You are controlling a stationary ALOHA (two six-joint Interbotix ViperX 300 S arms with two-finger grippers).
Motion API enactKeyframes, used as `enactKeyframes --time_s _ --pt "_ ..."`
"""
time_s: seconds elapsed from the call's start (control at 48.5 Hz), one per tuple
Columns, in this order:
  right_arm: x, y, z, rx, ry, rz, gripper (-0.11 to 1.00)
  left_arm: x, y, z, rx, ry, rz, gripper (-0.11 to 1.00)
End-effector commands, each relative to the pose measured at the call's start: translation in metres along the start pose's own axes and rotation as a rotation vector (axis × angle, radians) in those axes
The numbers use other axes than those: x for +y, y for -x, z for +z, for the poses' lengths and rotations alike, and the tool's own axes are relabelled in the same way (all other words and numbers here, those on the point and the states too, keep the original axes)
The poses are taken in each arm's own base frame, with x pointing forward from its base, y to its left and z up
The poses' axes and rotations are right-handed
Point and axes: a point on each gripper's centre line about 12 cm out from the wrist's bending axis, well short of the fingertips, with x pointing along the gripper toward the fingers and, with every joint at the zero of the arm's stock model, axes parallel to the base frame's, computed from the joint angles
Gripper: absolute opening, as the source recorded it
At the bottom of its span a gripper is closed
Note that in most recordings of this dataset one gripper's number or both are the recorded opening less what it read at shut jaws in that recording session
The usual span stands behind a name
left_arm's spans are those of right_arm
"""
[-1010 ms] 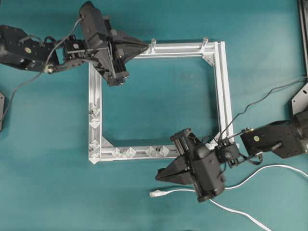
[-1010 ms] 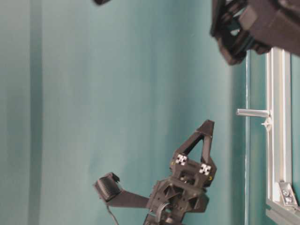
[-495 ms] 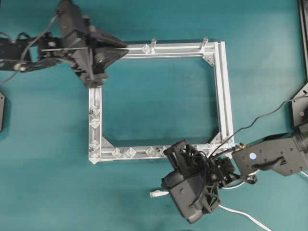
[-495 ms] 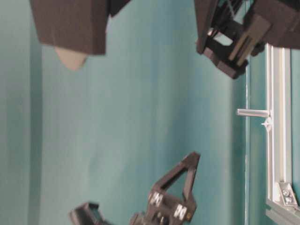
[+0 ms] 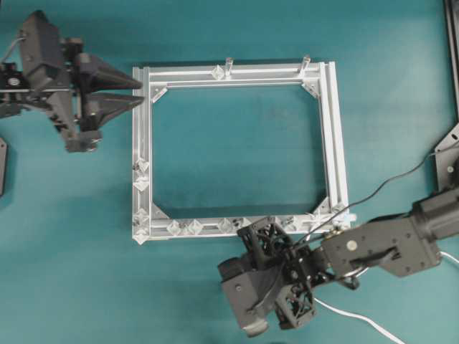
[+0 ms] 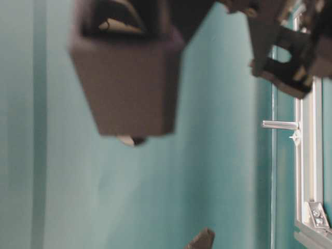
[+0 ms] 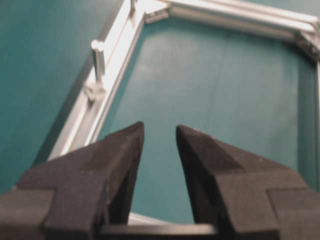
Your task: Move the cable alternately left and right between 8 closely spaced pins so it hooks onto each one.
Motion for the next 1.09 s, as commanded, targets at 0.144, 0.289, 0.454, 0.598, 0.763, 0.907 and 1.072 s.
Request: enactKeyframes --time_s 0.144,0.289,0.454,0.598,0.763,0.907,1.072 --pt "0.011 -0.006 0.015 0.002 -0.044 0.012 0.60 -0.001 0.025 -0.002 -0.010 -0.001 -0.011 0.37" --pt "0.012 -0.017 0.016 0.012 -0.062 0.009 0.60 -0.001 0.042 -0.006 -0.044 -0.001 -0.015 0.37" --pt "0.012 -0.029 0.016 0.026 -0.061 0.007 0.60 -0.001 0.059 -0.013 -0.079 -0.002 -0.023 0.37" --pt "0.012 -0.036 0.013 0.041 -0.059 0.004 0.59 -0.003 0.073 -0.019 -0.100 -0.006 -0.040 0.37" --pt "0.011 -0.042 0.010 0.056 -0.056 -0.002 0.60 -0.006 0.087 -0.025 -0.120 -0.012 -0.061 0.37" --pt "0.010 -0.043 0.008 0.064 -0.052 -0.006 0.59 -0.006 0.097 -0.027 -0.138 -0.004 -0.069 0.37" --pt "0.010 -0.042 0.005 0.091 -0.050 -0.012 0.36 -0.005 0.105 -0.033 -0.142 0.020 -0.074 0.37"
